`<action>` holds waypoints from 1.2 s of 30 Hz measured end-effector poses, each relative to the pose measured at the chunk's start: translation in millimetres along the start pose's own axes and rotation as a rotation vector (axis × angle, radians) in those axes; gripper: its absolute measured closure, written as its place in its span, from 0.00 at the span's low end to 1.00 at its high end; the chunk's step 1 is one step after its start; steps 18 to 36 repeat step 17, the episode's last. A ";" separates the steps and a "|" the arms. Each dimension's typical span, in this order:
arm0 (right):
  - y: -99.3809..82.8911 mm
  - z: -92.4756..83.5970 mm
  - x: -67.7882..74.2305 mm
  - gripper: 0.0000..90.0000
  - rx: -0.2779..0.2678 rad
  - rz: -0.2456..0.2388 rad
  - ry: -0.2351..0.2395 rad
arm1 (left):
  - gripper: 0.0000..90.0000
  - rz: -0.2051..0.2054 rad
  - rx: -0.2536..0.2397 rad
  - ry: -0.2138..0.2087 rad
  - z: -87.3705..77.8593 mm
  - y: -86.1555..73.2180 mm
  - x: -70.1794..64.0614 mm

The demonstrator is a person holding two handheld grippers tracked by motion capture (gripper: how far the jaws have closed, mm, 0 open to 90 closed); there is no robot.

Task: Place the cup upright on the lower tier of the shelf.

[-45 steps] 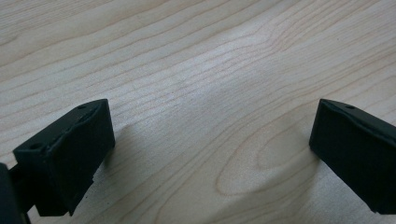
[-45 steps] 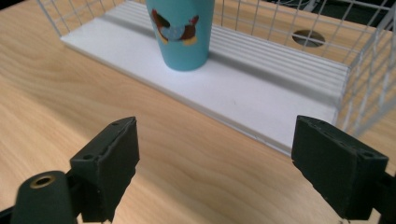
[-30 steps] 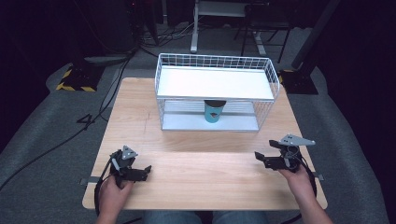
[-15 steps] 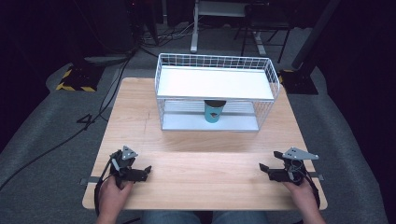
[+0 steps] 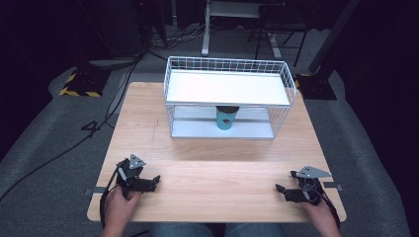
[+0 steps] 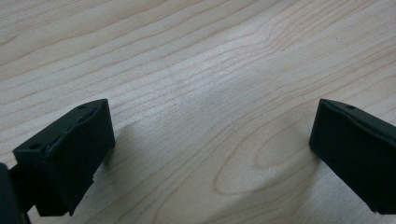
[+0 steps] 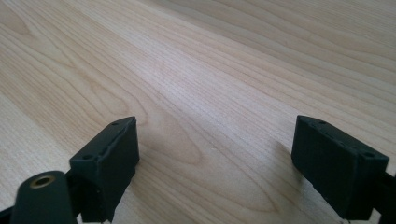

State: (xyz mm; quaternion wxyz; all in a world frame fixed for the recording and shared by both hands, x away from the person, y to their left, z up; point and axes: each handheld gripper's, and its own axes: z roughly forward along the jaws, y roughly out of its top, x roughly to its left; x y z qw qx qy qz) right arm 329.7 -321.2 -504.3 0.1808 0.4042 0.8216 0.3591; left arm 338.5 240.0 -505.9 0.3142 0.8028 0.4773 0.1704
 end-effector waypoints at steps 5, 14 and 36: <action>0.0 0.2 1.6 0.16 0.000 -0.010 -0.003 | 0.01 0.000 0.000 0.000 0.0 0.0 0.0; 0.3 1.0 0.8 0.14 0.007 -0.003 0.002 | 0.01 0.001 0.001 0.000 -0.1 0.0 0.0; 0.3 0.9 0.8 0.14 0.008 -0.002 0.003 | 0.01 0.000 0.000 0.000 0.0 0.0 -0.1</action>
